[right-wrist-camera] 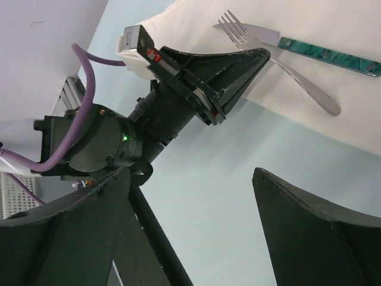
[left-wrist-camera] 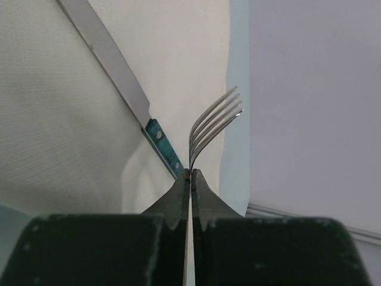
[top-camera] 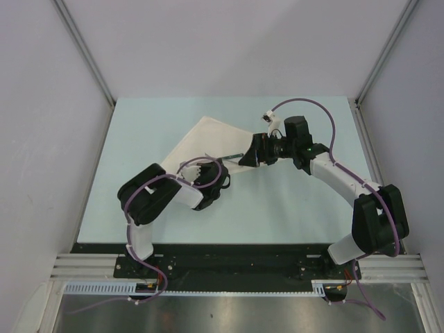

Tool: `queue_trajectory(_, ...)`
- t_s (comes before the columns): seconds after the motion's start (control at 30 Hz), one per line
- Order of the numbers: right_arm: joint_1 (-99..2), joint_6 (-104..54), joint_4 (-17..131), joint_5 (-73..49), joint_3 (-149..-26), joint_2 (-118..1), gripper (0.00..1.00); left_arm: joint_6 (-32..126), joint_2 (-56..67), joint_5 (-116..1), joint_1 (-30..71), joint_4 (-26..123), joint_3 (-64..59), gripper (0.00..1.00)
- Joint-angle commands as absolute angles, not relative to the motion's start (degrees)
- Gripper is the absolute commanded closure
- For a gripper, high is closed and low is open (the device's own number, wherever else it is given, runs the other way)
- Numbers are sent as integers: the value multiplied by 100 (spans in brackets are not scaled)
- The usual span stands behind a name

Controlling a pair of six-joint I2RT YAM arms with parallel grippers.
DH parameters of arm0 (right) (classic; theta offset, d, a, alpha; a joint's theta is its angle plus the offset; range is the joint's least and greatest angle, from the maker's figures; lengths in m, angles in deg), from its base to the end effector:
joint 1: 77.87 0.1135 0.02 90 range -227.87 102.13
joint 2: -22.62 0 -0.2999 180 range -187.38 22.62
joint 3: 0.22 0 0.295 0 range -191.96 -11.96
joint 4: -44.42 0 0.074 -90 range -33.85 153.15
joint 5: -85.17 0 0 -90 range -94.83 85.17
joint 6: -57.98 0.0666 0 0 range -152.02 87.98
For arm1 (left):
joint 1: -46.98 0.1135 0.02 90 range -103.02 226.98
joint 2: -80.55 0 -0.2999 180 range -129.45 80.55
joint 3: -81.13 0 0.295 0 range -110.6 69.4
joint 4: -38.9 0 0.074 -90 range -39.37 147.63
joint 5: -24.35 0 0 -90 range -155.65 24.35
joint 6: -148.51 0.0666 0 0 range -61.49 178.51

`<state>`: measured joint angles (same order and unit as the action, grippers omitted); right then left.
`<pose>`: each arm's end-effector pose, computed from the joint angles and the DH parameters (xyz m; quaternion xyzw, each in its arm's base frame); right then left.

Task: Fold the napkin, place the utensils inside, and roll it up
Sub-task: Place the utensil onto the napkin

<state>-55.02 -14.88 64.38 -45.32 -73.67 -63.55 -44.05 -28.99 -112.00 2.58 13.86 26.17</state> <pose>0.3450 0.1923 0.2805 -0.2068 0.8140 0.4392 0.3190 0.3164 -0.2424 0.0966 -0.5592 0.5979 -0.3471 0.4576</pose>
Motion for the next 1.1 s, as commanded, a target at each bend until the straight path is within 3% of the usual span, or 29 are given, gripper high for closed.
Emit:
queue_trajectory(0.0,-5484,-1453,6248,-4649,-7348,-6237,11,-4643,-3019,-11285,242,1486,2519,98)
queue_trajectory(0.1,-5493,-1462,6248,-4657,-7357,-6237,11,-4634,-2976,-11285,233,1573,2527,96)
queue_trajectory(0.17,-5476,-1453,6248,-4658,-7357,-6246,11,-4730,-2923,-11242,233,1661,2562,86)
queue_trajectory(0.2,-5484,-1462,6248,-4658,-7366,-6246,11,-4783,-2853,-11154,233,1818,2563,80)
queue_trajectory(0.23,-5484,-1471,6257,-4658,-7357,-6246,11,-4870,-2800,-11084,233,1924,2571,67)
queue_trajectory(0.33,-5484,-1471,6257,-4631,-7366,-6255,11,-4977,-2546,-10881,233,2188,2598,49)
queue_trajectory(0.4,-5484,-1480,6292,-4614,-7392,-6255,11,-4977,-2379,-10837,233,2189,2703,45)
queue_trajectory(0.5,-5484,-1532,6371,-4526,-7418,-6228,11,-4959,-1931,-10680,233,2381,2844,30)
queue_trajectory(0.53,-5493,-1567,6406,-4508,-7445,-6220,11,-4968,-1642,-10626,233,2504,2861,17)
queue_trajectory(0.57,-5493,-1576,6415,-4465,-7462,-6228,11,-4890,-1500,-10582,233,2688,2905,16)
queue_trajectory(0.63,-5493,-1602,6476,-4429,-7506,-6263,11,-4679,-1132,-10521,233,2795,2993,2)
queue_trajectory(0.83,-5484,-1620,6634,-4183,-7761,-6412,11,-2672,924,-10470,539,4288,3449,0)
queue_trajectory(0.93,-5388,-1585,6600,-4165,-7954,-6676,11,-1378,2119,-9837,1513,4623,3590,0)
queue_trajectory(1.07,-5151,-1462,6363,-4191,-8288,-7281,11,1592,3105,-8519,3024,4842,3249,0)
